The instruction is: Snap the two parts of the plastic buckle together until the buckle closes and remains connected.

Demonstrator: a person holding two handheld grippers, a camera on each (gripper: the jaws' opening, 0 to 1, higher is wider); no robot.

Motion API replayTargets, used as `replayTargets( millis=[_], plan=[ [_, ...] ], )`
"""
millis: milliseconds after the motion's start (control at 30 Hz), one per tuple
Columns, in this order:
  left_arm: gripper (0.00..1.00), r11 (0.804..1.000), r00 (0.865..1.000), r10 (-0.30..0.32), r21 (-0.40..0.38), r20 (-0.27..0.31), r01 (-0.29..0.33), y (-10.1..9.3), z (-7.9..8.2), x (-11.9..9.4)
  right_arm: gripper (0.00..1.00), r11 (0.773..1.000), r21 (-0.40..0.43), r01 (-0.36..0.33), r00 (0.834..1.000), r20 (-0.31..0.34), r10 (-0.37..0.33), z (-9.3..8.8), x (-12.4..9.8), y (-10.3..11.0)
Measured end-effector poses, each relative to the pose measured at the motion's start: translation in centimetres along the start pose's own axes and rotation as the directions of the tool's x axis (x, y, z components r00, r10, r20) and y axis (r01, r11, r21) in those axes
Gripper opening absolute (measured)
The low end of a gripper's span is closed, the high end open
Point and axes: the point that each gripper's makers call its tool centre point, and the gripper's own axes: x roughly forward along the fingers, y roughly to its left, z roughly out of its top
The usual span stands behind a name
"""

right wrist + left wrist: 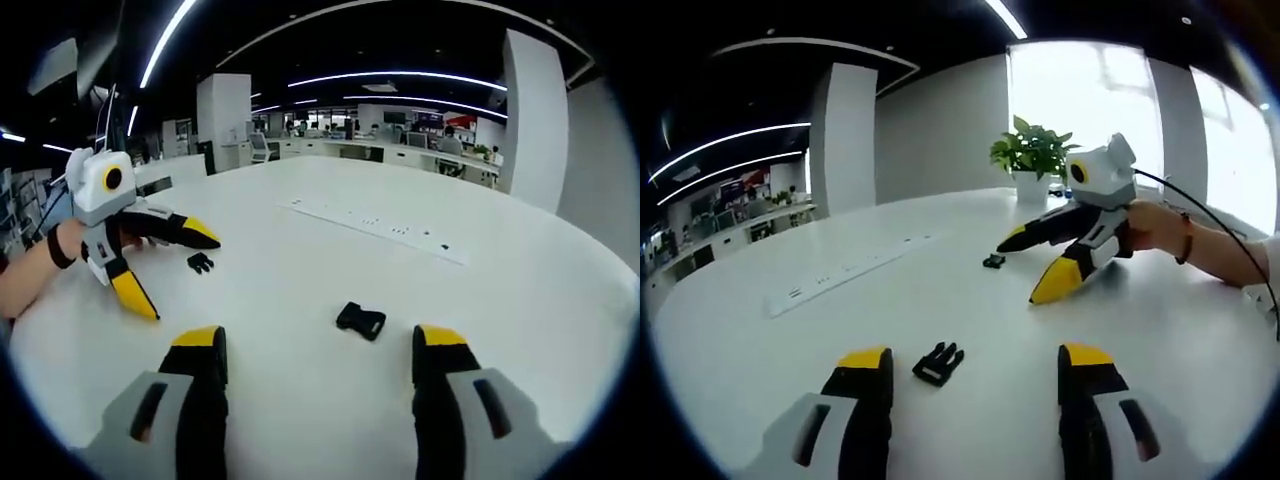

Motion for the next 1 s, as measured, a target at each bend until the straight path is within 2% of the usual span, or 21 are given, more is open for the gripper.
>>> replayTargets(
  millis=[133,267,500,667,767,1000],
  plan=[
    [0.58,1.000,1.000,-0.010,0.003,-0.002,0.010,0.2,0.0,0.1,0.75,1.000,-0.002,-0.002,1.000,-0.002,0.002,0.0,0.0,0.1],
    [0.56,1.000,1.000,-0.010,0.002,-0.008,0.010,0.4,0.0,0.3,0.75,1.000,-0.006,-0.003,1.000,-0.007,0.003,0.1,-0.1,0.2],
    [0.47,1.000,1.000,-0.005,0.001,-0.010,0.005,0.9,0.3,0.4,0.75,1.000,-0.005,-0.001,1.000,-0.005,0.001,0.2,-0.1,0.1],
    [0.35,1.000,1.000,-0.015,0.009,-0.015,0.015,0.6,-0.2,0.0,0.75,1.000,-0.005,-0.005,1.000,-0.004,0.005,0.3,-0.1,0.2],
    [0.30,1.000,1.000,-0.008,0.005,-0.007,0.009,1.0,0.0,-0.4,0.75,1.000,-0.005,-0.007,1.000,-0.002,0.007,0.5,-0.1,0.3],
    [0.25,1.000,1.000,-0.001,0.006,-0.004,0.001,1.2,0.1,-0.8,0.75,1.000,-0.005,-0.006,1.000,0.000,0.006,0.6,-0.1,0.3]
  ],
)
